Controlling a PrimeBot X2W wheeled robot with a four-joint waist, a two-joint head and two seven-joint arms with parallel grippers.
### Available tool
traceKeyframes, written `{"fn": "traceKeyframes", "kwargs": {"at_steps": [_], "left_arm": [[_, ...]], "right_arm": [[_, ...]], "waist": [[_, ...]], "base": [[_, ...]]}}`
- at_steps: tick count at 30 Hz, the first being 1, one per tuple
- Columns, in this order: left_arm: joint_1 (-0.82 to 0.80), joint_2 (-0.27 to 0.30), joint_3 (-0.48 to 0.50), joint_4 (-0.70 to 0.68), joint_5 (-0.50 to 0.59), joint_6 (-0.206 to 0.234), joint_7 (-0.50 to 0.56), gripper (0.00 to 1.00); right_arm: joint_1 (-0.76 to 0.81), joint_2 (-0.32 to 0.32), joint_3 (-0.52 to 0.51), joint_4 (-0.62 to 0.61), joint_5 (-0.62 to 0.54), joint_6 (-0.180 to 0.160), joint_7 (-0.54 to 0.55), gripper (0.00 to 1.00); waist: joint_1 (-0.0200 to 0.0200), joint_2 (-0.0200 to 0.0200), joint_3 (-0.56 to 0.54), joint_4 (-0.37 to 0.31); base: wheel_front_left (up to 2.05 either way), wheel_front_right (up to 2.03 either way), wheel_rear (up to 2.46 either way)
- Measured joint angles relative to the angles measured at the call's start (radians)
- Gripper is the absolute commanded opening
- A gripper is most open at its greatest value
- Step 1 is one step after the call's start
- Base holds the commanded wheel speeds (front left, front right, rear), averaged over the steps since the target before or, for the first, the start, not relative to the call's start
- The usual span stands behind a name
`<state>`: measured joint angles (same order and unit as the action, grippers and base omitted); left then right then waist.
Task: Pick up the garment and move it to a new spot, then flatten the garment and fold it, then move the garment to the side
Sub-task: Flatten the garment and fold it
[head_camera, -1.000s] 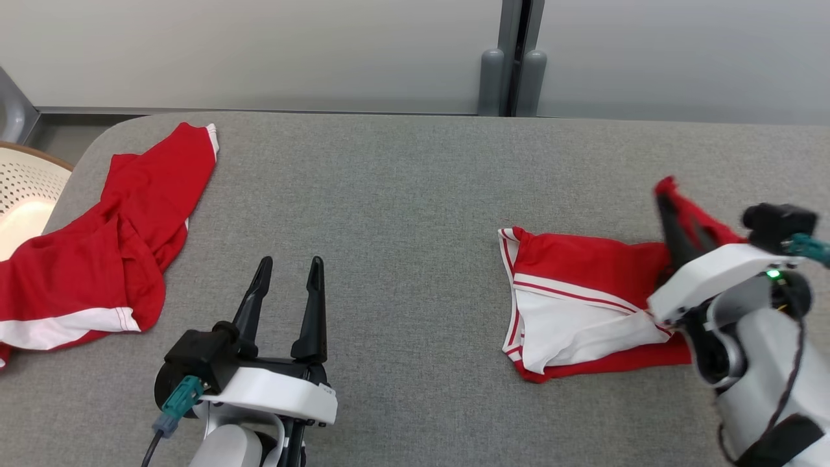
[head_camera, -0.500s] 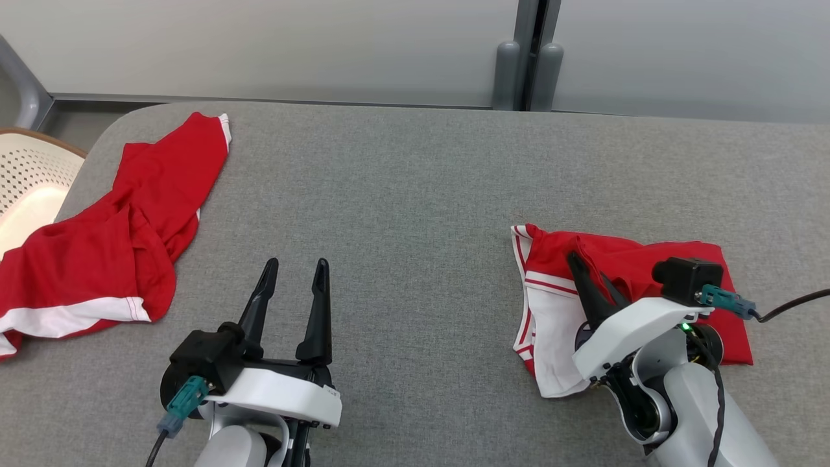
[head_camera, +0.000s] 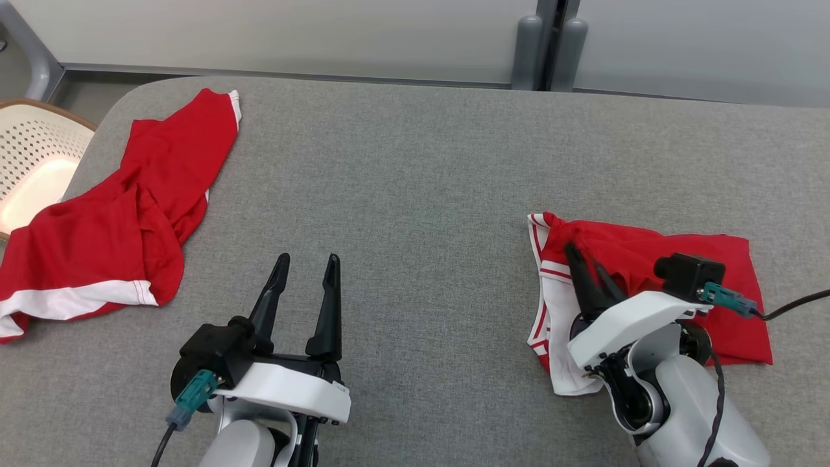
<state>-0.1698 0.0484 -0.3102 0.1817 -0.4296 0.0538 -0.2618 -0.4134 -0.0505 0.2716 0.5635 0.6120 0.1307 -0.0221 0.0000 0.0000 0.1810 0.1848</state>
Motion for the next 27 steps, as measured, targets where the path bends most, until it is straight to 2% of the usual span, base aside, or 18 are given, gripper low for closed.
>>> {"fn": "traceKeyframes", "kwargs": {"at_steps": [7,13,21,24,27], "left_arm": [[0.0,0.001,-0.001,0.009,-0.002,0.001,0.0,1.0],[0.002,0.0,0.014,0.013,0.001,0.001,0.0,1.0],[0.01,0.0,0.022,0.009,0.009,-0.002,0.0,1.0],[0.01,0.0,0.022,0.004,0.013,-0.005,0.0,1.0],[0.01,0.001,0.026,-0.008,0.015,-0.007,0.0,1.0]], "right_arm": [[-0.036,0.002,0.024,0.003,0.089,0.0,-0.06,1.0],[-0.065,-0.007,-0.045,-0.064,0.038,0.0,-0.045,1.0],[-0.019,-0.164,-0.126,-0.231,-0.135,0.0,0.007,1.0],[0.019,-0.237,-0.139,-0.277,-0.208,0.0,-0.01,1.0],[0.07,-0.275,-0.15,-0.3,-0.25,0.0,-0.046,1.0]], "waist": [[0.0,0.0,0.002,-0.001],[0.0,0.0,-0.018,-0.026],[0.0,0.0,-0.049,-0.068],[0.0,0.0,-0.054,-0.079],[0.0,0.0,-0.055,-0.087]], "base": [[0.0,0.0,0.0],[0.0,0.0,0.0],[0.0,0.0,0.0],[0.0,0.0,0.0],[0.0,0.0,0.0]]}}
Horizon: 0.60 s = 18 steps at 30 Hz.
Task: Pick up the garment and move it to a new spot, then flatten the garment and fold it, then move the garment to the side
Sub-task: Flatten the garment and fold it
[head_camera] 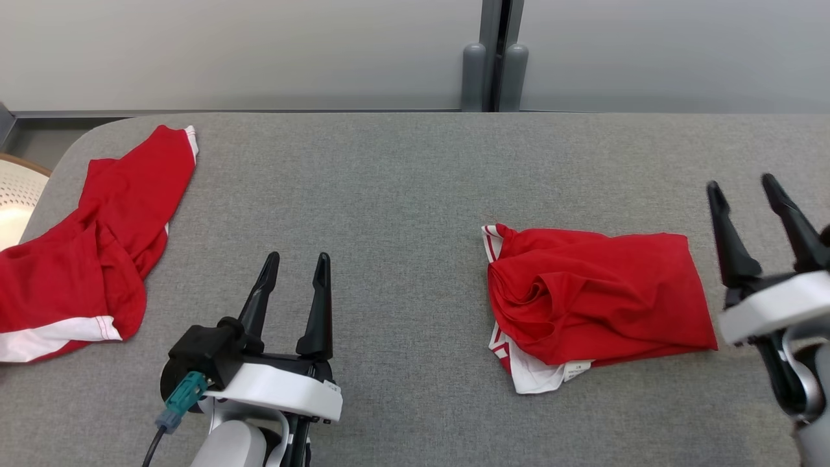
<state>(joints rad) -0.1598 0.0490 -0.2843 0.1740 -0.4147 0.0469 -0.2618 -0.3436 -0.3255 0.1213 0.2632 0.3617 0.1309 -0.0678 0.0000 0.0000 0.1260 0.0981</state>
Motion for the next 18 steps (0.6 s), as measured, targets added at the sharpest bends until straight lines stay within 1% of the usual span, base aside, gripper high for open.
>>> {"fn": "traceKeyframes", "kwargs": {"at_steps": [2,4,5,7,8,9,18], "left_arm": [[0.0,0.0,0.003,-0.008,0.002,-0.002,0.0,1.0],[0.001,0.0,0.006,-0.018,0.003,-0.003,0.0,1.0],[0.005,0.0,0.01,-0.027,0.008,-0.007,0.0,1.0],[0.007,0.0,0.011,-0.031,0.008,-0.007,0.0,1.0],[0.009,0.0,0.011,-0.033,0.009,-0.008,0.0,1.0],[0.011,0.0,0.011,-0.035,0.01,-0.011,0.0,1.0],[0.015,0.0,0.011,-0.041,0.015,-0.012,0.0,1.0]], "right_arm": [[0.036,-0.022,-0.019,-0.005,-0.025,0.0,-0.031,1.0],[0.066,-0.026,-0.04,-0.007,-0.041,0.0,-0.068,1.0],[0.095,-0.039,-0.049,-0.007,-0.081,0.0,-0.112,1.0],[0.107,-0.042,-0.054,-0.004,-0.1,0.0,-0.13,1.0],[0.121,-0.038,-0.067,0.002,-0.107,0.0,-0.143,1.0],[0.148,-0.02,-0.08,0.013,-0.108,0.0,-0.163,1.0],[0.185,0.018,-0.106,0.036,-0.124,0.0,-0.189,1.0]], "waist": [[0.0,0.0001,0.0,-0.004],[0.0,0.0001,0.0,-0.008],[0.0,0.0,0.001,-0.012],[0.0,0.0,0.001,-0.013],[0.0,0.0001,0.002,-0.015],[0.0,0.0001,0.001,-0.016],[0.0,0.0,0.005,-0.017]], "base": [[0.0,0.0,0.0],[0.0,0.0,0.0],[0.0,0.0,0.0],[0.0,0.0,0.0],[0.0,0.0,0.0],[0.0,0.0,0.0],[0.0,0.0,0.0]]}}
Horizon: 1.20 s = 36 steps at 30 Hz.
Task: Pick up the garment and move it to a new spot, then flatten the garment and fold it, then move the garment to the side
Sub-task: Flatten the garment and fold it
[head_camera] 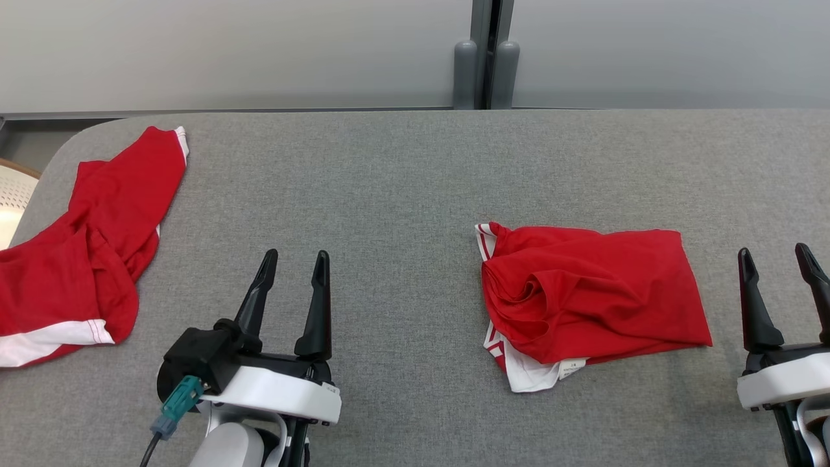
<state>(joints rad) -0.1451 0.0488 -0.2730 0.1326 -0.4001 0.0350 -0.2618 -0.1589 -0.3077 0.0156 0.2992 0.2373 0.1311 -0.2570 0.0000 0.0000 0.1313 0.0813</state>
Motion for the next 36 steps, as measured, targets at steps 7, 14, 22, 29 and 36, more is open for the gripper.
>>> {"fn": "traceKeyframes", "kwargs": {"at_steps": [7,14,22,29,36], "left_arm": [[0.001,0.0,-0.004,-0.002,0.002,0.0,0.0,1.0],[-0.003,0.0,-0.037,0.001,-0.006,0.0,0.0,1.0],[-0.027,0.0,-0.063,-0.002,-0.023,0.01,0.0,1.0],[-0.027,0.0,-0.068,0.001,-0.032,0.016,0.0,1.0],[-0.027,0.0,-0.067,0.0,-0.035,0.02,0.0,1.0]], "right_arm": [[-0.006,0.001,-0.005,0.004,0.0,0.0,-0.003,1.0],[-0.044,-0.025,0.082,0.002,0.014,0.0,-0.004,0.0],[-0.146,-0.102,0.315,0.088,0.099,0.0,0.093,0.0],[-0.194,-0.163,0.523,0.138,0.228,0.0,0.156,0.0],[-0.194,-0.218,0.679,0.079,0.345,0.0,0.145,0.0]], "waist": [[0.0,0.0,0.003,0.008],[0.0,0.0,0.027,0.033],[0.0,0.0,0.073,0.089],[0.0,0.0,0.092,0.128],[0.0,0.0,0.081,0.125]], "base": [[0.0,0.0,0.0],[0.0,0.0,0.0],[0.0,0.0,0.0],[0.0,0.0,0.0],[0.0,0.0,0.0]]}}
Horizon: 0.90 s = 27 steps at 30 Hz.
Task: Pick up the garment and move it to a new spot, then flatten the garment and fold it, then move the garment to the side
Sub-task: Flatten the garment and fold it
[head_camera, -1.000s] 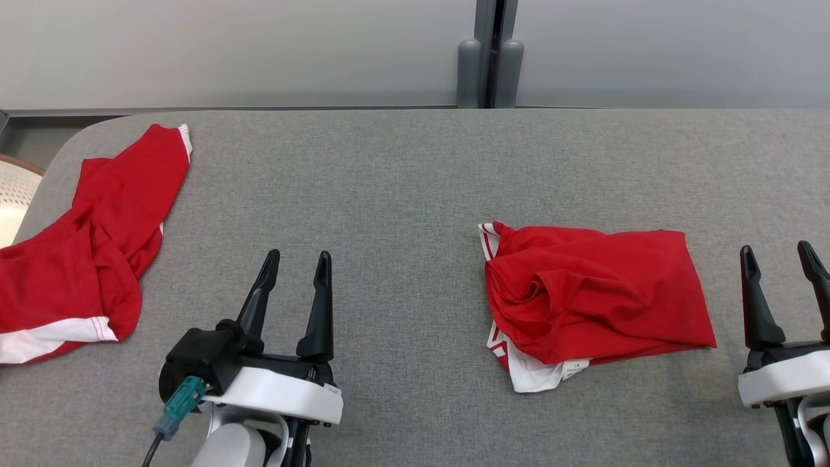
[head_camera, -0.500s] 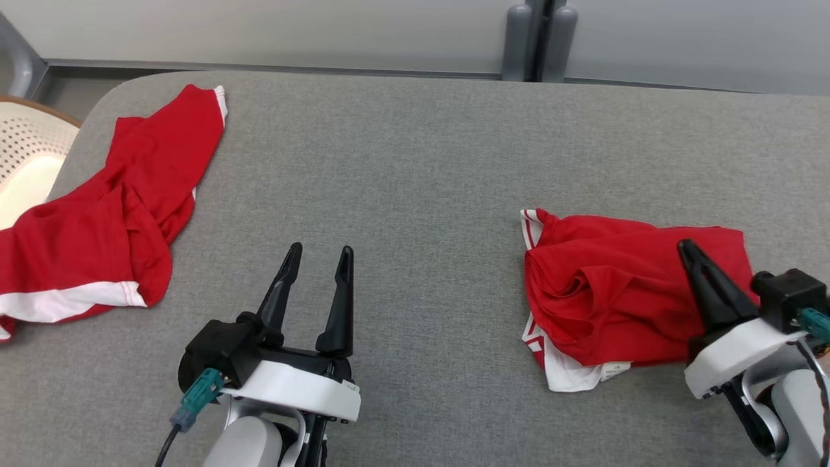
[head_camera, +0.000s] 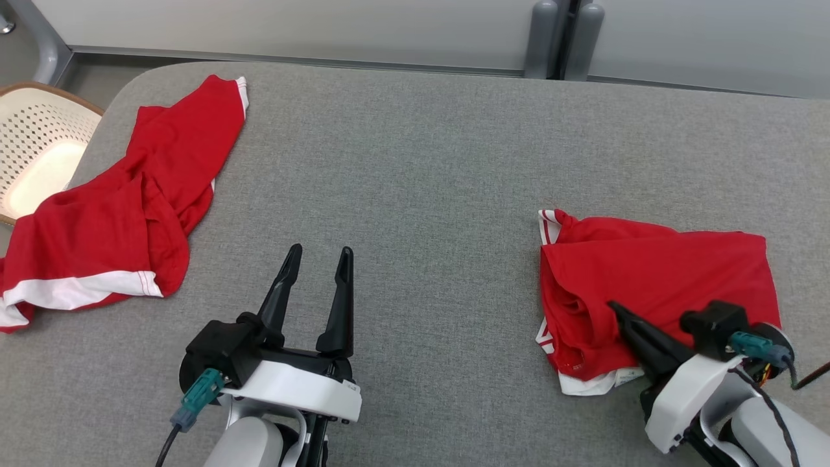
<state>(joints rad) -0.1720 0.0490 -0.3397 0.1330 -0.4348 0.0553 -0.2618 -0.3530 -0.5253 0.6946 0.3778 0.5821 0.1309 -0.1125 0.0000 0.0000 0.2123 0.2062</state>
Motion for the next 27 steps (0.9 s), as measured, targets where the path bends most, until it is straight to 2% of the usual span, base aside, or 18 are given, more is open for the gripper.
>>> {"fn": "traceKeyframes", "kwargs": {"at_steps": [8,11,18,24,27], "left_arm": [[-0.001,0.0,-0.006,0.0,-0.002,0.0,0.0,1.0],[-0.002,0.0,-0.005,0.0,-0.002,0.0,0.0,1.0],[-0.001,0.0,-0.003,0.003,-0.002,0.0,0.0,1.0],[-0.001,0.0,-0.001,0.003,0.002,0.0,0.0,1.0],[-0.001,0.0,-0.004,0.002,0.002,0.0,0.0,1.0]], "right_arm": [[-0.014,-0.051,0.202,-0.076,0.114,0.0,0.025,0.0],[-0.042,-0.069,0.224,-0.097,0.143,0.0,-0.006,0.0],[-0.084,-0.078,0.117,0.018,0.116,0.0,-0.074,0.0],[-0.081,-0.044,-0.013,0.221,0.025,0.0,-0.071,0.0],[-0.078,-0.006,-0.081,0.301,0.005,0.001,-0.077,0.0]], "waist": [[0.0,0.0,-0.001,-0.007],[-0.0001,0.0,-0.001,-0.009],[0.0,0.0,-0.001,-0.01],[0.0,0.0,0.006,-0.014],[0.0,0.0,0.008,-0.015]], "base": [[0.0,0.0,0.0],[0.0,0.0,0.0],[0.0,0.0,0.0],[0.0,0.0,0.0],[0.0,0.0,0.0]]}}
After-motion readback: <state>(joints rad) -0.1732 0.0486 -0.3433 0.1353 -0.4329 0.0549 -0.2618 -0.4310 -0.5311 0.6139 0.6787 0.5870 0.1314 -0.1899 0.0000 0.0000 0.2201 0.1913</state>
